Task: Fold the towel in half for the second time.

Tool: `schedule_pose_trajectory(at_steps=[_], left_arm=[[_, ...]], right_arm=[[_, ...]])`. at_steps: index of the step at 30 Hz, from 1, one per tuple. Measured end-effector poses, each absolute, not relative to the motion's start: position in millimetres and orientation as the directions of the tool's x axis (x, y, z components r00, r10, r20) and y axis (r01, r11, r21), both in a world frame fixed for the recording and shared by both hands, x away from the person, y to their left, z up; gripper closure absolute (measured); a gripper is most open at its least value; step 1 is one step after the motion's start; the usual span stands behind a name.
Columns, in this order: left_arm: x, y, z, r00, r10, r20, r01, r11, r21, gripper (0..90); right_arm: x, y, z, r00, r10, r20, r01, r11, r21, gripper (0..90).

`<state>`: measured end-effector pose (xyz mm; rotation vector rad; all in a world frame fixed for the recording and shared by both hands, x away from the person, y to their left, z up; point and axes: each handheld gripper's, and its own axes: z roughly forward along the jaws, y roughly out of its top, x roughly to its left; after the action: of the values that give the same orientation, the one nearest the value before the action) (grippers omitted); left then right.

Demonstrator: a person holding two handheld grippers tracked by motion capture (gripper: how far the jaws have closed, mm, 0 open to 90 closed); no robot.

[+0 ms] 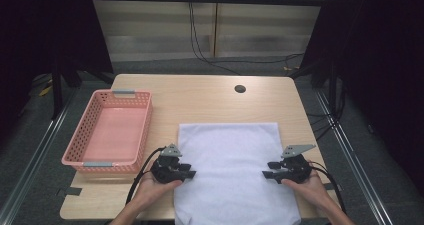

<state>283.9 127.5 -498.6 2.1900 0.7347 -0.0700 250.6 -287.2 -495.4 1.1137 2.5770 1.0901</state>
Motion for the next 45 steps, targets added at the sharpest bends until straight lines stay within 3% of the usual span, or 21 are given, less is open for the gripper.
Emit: schedule_pose_trajectory(at_steps=[9,11,15,19,32,36,45], left_arm=[[250,127,-494,0.846,0.434,-0.311,0.521,-0.546,0.656,64.2],[245,127,-492,0.861,0.435,-0.262,0.489,-0.57,0.66,64.1],[264,130,-490,0.831,0.487,-0.27,0.526,-0.527,0.668,62.2],[292,130,-479,0.813,0.529,-0.244,0.522,-0.474,0.709,59.2],[370,117,-484,0.721,0.662,-0.205,0.551,-0.369,0.748,52.2],[384,115,-490,0.708,0.674,-0.21,0.568,-0.367,0.737,43.5],[393,122,-503,0.679,0.698,-0.228,0.608,-0.359,0.708,36.9]], right_arm=[[216,-295,-491,-0.752,0.628,0.201,0.59,0.503,0.631,56.9],[211,-294,-490,-0.755,0.623,0.203,0.591,0.514,0.622,57.2],[214,-293,-487,-0.757,0.63,0.172,0.574,0.517,0.635,54.4],[238,-307,-476,-0.694,0.706,0.139,0.572,0.423,0.703,56.0],[338,-336,-472,-0.591,0.803,0.08,0.568,0.344,0.748,54.0],[354,-337,-485,-0.585,0.805,0.098,0.6,0.349,0.72,52.4],[359,-343,-499,-0.591,0.786,0.183,0.651,0.33,0.684,57.0]])
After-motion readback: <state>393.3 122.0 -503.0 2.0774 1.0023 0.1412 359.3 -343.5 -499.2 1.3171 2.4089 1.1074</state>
